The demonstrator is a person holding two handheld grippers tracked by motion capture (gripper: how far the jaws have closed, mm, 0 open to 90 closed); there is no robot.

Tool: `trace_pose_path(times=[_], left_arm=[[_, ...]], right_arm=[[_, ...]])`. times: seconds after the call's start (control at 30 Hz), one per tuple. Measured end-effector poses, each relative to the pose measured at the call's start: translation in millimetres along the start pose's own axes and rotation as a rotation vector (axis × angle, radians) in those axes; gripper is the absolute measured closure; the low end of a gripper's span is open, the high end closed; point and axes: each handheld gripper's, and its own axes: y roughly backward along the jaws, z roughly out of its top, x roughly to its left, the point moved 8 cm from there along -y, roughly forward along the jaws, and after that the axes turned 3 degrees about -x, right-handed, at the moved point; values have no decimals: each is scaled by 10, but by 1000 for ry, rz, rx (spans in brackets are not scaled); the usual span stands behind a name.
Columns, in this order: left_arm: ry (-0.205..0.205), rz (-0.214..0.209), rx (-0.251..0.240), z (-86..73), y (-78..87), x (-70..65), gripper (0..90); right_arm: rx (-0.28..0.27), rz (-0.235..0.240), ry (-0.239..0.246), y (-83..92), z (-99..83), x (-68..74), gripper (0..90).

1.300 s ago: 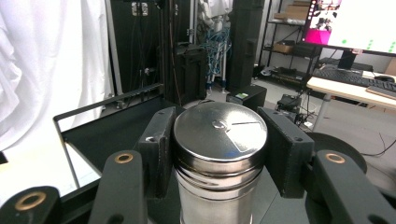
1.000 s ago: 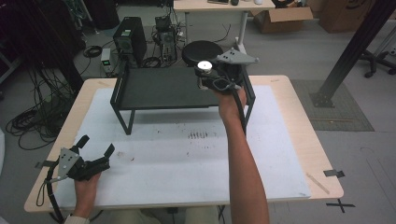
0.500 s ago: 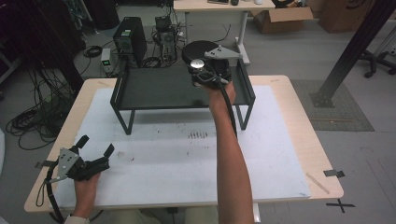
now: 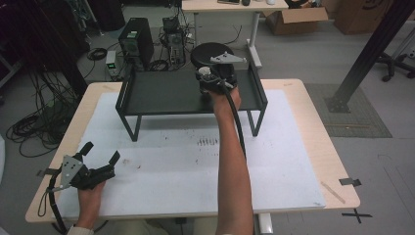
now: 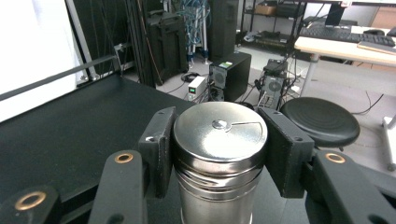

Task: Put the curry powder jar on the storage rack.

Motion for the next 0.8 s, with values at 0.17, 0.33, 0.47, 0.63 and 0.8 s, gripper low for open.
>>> trace_pose_path(times=[0.17, 0.33, 0.47, 0.63, 0.8], left_arm=[[-2, -1, 2, -1, -1, -1, 3], [-3, -1, 3, -2, -2, -3, 3], [-2, 0, 2, -1, 0, -2, 4], [-3, -1, 3, -2, -1, -2, 4], [-3, -1, 2, -1, -1, -3, 4]], right_arm=[[7, -8, -18, -29, -76, -28, 491], [21, -7, -20, -45, -112, -42, 491], [22, -6, -24, -59, -125, -37, 489], [20, 2, -27, -69, -129, -25, 485], [-1, 0, -49, -58, -101, -28, 372]])
